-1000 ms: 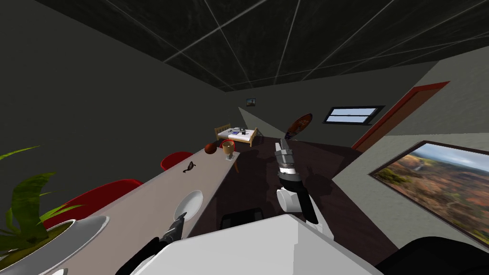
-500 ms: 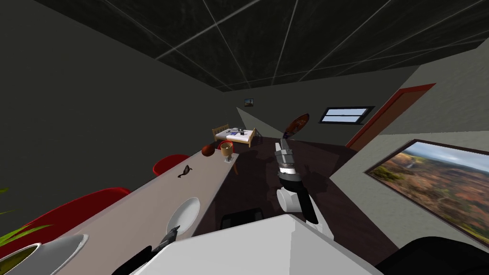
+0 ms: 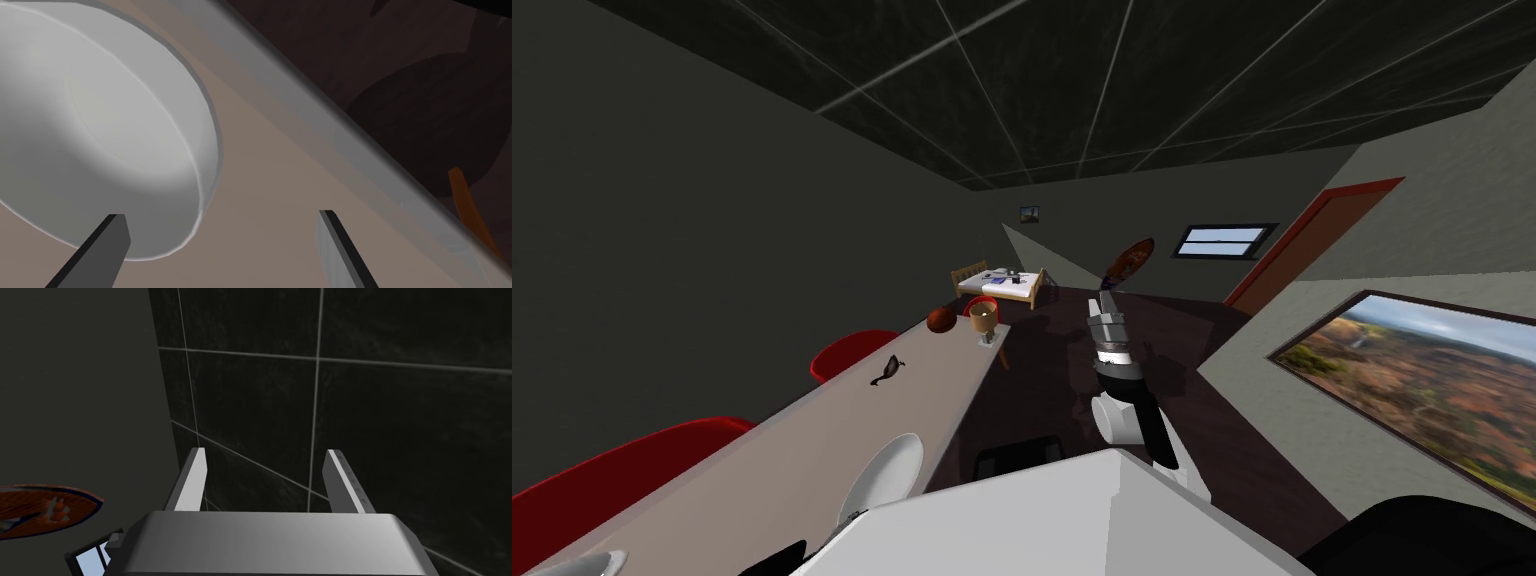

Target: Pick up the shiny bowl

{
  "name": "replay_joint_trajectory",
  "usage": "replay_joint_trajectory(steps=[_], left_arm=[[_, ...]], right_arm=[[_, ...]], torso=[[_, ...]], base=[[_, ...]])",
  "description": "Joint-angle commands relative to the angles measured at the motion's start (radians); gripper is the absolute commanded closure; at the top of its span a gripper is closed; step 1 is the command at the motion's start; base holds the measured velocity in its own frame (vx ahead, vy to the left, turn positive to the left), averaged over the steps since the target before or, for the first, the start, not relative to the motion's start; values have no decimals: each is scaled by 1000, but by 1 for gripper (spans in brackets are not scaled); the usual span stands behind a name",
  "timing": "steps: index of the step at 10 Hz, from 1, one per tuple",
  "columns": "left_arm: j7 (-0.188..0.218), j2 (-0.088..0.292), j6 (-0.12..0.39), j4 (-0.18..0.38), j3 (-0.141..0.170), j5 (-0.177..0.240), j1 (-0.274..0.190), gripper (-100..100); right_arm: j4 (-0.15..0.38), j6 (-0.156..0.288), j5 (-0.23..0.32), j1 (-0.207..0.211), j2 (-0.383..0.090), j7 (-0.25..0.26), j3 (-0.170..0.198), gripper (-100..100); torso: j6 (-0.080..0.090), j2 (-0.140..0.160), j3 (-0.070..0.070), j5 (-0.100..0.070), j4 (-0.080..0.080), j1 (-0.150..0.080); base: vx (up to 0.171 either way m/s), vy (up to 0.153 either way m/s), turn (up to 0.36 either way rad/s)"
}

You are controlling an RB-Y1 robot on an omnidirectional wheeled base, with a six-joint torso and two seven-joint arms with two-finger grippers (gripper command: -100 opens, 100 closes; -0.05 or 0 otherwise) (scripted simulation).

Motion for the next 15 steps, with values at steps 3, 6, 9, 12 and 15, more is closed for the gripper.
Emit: replay_joint_trajectory(steps=[3,6,9,12,15], left_arm=[[-4,6,36,19,12,3,-9,-100],[-2,2,1,79,2,-9,-34,-100],[0,-2,-29,125,-7,-19,-54,-100],[0,-1,-22,115,-5,-17,-51,100],[0,-1,-21,116,-5,-17,-50,100]], right_arm=[[0,0,0,0,0,0,0,0],[0,0,0,0,0,0,0,0],[0,0,0,0,0,0,0,0],[0,0,0,0,0,0,0,0],[0,0,0,0,0,0,0,0]], torso=[[0,0,0,0,0,-1],[0,5,3,0,1,-1],[0,6,3,0,1,0],[0,6,3,0,1,-1],[0,5,3,0,2,0]], base=[[68,5,-50],[2,12,-5],[-3,21,-7],[0,2,-1],[0,0,0]])
